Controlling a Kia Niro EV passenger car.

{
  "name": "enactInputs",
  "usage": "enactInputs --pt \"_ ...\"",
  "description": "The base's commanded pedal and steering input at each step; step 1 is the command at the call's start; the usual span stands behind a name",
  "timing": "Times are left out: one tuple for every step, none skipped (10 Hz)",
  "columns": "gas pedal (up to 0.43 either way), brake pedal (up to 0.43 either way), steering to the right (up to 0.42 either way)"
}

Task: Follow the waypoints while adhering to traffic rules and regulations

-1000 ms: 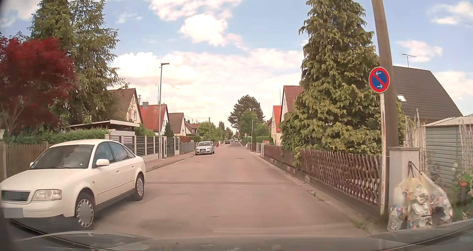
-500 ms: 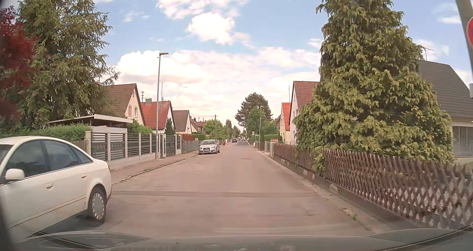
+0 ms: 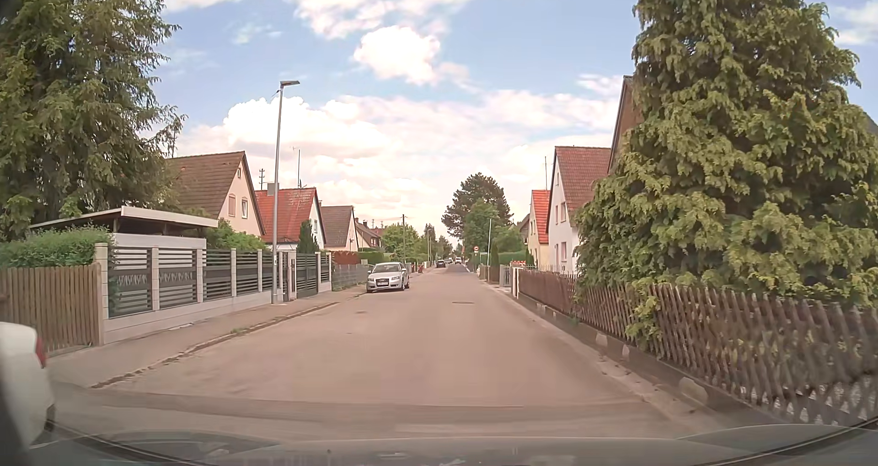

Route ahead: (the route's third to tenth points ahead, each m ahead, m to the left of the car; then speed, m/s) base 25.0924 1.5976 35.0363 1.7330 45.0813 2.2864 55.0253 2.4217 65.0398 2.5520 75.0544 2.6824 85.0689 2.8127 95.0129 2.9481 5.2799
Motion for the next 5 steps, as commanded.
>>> enactInputs --pt "0.079 0.018 -0.017" --pt "0.079 0.018 -0.018" --pt "0.079 0.018 -0.019" --pt "0.079 0.018 -0.021" --pt "0.067 0.018 -0.021"
